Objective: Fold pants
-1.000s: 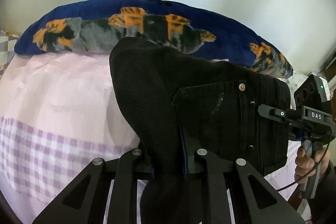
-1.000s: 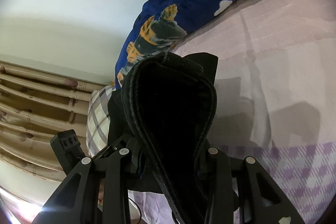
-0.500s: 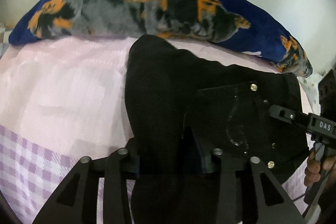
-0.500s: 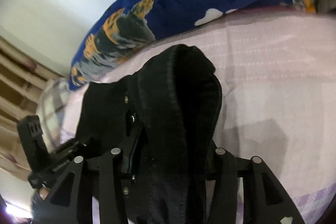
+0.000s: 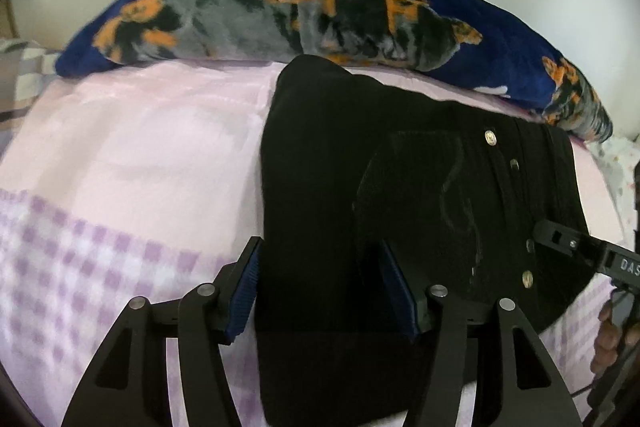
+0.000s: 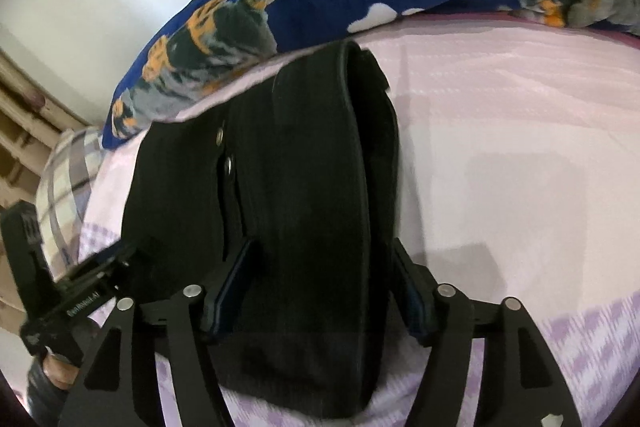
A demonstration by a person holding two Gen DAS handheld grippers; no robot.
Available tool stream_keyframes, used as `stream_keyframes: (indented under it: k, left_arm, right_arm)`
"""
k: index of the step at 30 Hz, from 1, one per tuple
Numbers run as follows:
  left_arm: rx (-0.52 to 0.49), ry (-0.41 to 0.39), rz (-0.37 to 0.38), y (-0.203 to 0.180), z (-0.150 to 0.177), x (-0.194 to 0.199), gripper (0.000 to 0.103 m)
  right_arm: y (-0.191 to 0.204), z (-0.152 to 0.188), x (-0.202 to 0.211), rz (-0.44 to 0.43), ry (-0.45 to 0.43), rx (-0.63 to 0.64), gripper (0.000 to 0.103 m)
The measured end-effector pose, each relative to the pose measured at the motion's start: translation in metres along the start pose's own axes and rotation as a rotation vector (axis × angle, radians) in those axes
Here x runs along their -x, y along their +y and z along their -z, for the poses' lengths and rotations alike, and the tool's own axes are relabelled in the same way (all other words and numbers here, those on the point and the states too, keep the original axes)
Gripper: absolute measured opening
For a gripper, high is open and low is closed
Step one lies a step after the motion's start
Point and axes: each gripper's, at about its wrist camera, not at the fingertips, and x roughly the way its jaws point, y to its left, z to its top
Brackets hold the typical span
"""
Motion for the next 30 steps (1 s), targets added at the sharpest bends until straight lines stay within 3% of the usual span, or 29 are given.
stream_keyframes:
  k: [4,11,16,22,30]
  left_arm:
    - [-0.027,-0.018,-0.067,-0.012,0.019,0.025,0.059]
    - [-0.027,-0.065,-0.101,-0.033,0.05,0.068,0.061]
    - [0.012,-0.093,-0.108,-0.043,0.072,0.097,0.065]
    - [0.026,-0.103,-0.133,-0.051,0.095,0.117,0.068]
    - [-0.013,-0.144,-0.166,-0.068,0.114,0.139,0.068]
  right_arm:
    - [0.002,0.023,0.019,0.028,-0.045,0.016,0.07]
    - [0.026,0.057,0.064,0.108,-0.152,0.096,0.072]
    - [0.045,0.083,0.093,0.163,-0.235,0.18,0.086]
    - [0.056,0.11,0.12,0.19,-0.321,0.215,0.095]
    - [0.051,0.126,0.134,0.189,-0.333,0.115,0.096]
